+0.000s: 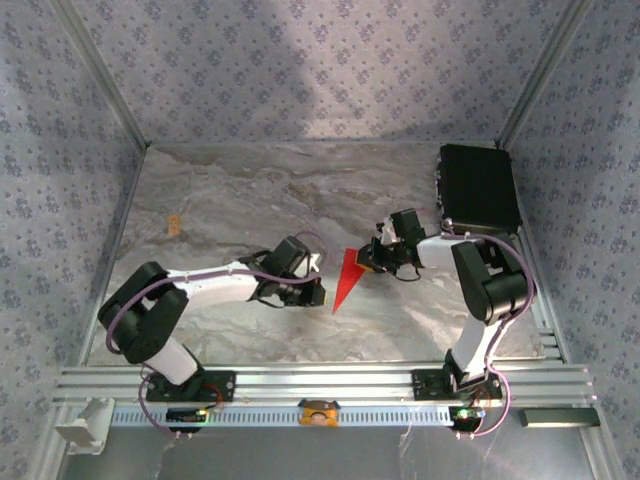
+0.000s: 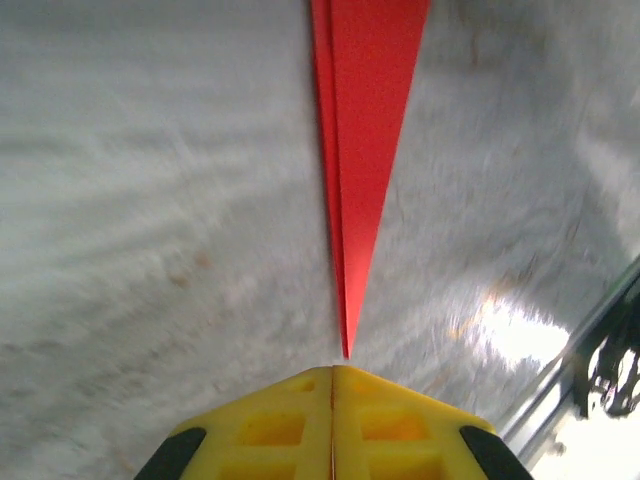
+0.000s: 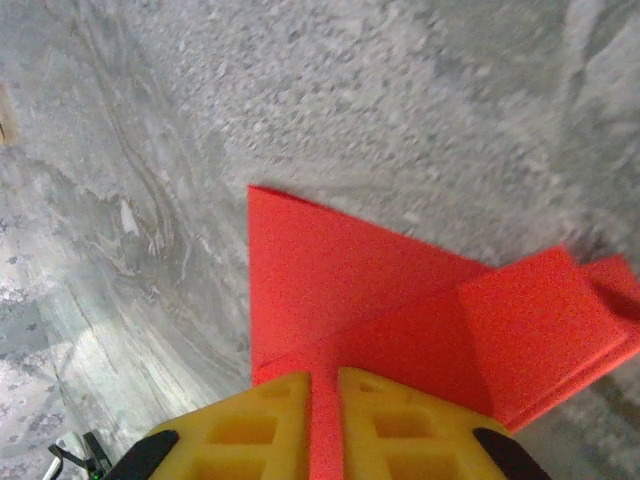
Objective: Fold a paper plane with a square sheet of paper (pick it up from the middle)
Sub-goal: Fold the wing for the fifth time at the center of the table.
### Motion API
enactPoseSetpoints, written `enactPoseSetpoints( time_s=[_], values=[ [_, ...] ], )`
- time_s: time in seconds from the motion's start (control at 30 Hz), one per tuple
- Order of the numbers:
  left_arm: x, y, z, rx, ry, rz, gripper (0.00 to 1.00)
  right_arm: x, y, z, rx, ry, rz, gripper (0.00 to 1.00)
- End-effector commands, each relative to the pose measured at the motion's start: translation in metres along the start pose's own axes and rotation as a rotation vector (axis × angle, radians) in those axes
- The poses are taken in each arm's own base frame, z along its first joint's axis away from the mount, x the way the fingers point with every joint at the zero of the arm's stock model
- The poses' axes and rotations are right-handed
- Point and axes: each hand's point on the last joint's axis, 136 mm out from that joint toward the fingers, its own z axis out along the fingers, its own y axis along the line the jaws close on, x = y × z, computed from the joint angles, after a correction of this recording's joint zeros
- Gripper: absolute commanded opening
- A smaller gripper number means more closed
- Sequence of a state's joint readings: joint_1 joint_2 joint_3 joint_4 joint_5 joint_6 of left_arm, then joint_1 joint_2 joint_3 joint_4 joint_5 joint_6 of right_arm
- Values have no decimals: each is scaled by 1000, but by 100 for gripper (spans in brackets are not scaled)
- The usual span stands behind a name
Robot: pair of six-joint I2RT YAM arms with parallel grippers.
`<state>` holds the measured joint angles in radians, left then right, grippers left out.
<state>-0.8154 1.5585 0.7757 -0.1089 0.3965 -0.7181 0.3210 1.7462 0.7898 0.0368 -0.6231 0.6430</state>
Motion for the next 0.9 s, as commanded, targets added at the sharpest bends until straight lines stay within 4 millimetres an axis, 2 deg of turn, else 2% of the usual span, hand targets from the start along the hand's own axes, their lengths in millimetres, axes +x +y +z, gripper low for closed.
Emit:
enactPoseSetpoints(
  time_s=[0.0,0.13,0.27,0.4,0.6,0.73,0.87],
  values=[
    [-28,9,-9,-14,-118,-81,7,-6,18,-21,25,-39,-87,19],
    [-44,13,-11,-1,-157,-132,9,-3,14,-36,66,-72,-93,21],
    [-55,7,-4,34,-137,-144,12,8,2,-45,91,-99,-59,25],
    [-62,-4,9,78,-98,-148,20,18,-8,-48,89,-113,-6,27],
    [-62,-12,23,99,-29,-136,29,25,-10,-44,58,-96,35,28],
    [-61,-12,32,85,13,-129,28,27,-7,-42,41,-88,36,28],
    [-60,-4,41,44,44,-129,21,29,-7,-42,39,-75,35,28]
  ],
)
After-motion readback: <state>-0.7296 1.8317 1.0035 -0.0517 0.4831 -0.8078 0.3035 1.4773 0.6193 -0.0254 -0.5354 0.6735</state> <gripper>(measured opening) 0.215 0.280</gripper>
